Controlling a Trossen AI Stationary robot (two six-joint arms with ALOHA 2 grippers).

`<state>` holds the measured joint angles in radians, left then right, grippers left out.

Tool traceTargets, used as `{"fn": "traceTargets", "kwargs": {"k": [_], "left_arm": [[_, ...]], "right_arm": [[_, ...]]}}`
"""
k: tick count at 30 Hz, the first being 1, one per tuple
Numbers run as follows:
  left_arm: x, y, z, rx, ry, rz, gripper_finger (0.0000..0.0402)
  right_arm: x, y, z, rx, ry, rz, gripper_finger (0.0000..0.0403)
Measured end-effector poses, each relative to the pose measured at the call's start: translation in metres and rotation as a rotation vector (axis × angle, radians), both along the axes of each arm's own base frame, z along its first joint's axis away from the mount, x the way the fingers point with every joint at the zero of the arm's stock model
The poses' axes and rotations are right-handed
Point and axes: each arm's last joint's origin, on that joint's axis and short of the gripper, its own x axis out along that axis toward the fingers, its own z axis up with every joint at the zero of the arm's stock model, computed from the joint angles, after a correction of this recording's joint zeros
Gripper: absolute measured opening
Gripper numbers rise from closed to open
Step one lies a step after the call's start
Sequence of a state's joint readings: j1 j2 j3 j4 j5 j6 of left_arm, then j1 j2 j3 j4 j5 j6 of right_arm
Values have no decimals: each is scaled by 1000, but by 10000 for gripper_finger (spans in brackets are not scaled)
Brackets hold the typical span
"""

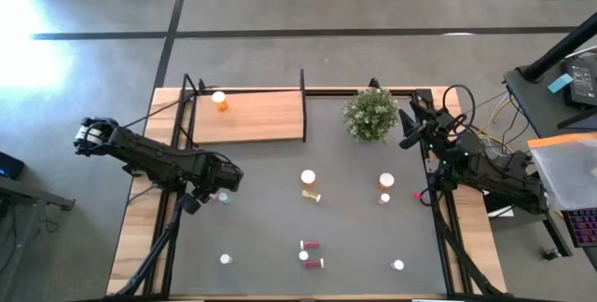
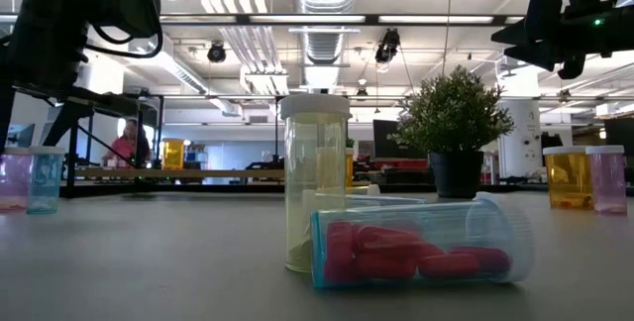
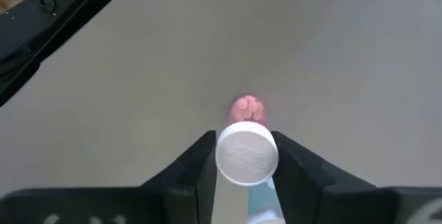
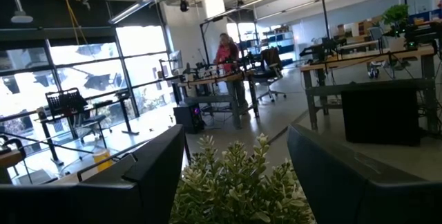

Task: Pick and place medicine bottles onto shelf by color
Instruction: Put the top left small pink pill bottle on the shelf

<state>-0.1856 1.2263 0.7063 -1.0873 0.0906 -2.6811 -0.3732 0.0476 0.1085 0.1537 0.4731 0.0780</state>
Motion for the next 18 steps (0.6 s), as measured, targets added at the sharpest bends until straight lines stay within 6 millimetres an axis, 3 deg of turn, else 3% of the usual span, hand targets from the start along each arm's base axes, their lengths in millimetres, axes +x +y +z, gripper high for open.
{"fn": "traceTargets", "kwargs": {"k": [8, 18], "left_arm": [[-1, 1, 4, 14, -33, 0, 111], [-2, 12, 8, 31, -60, 1, 95]], "right_arm": [[0, 0, 0, 0, 0, 0, 249], [0, 0, 0, 0, 0, 0, 249]]}}
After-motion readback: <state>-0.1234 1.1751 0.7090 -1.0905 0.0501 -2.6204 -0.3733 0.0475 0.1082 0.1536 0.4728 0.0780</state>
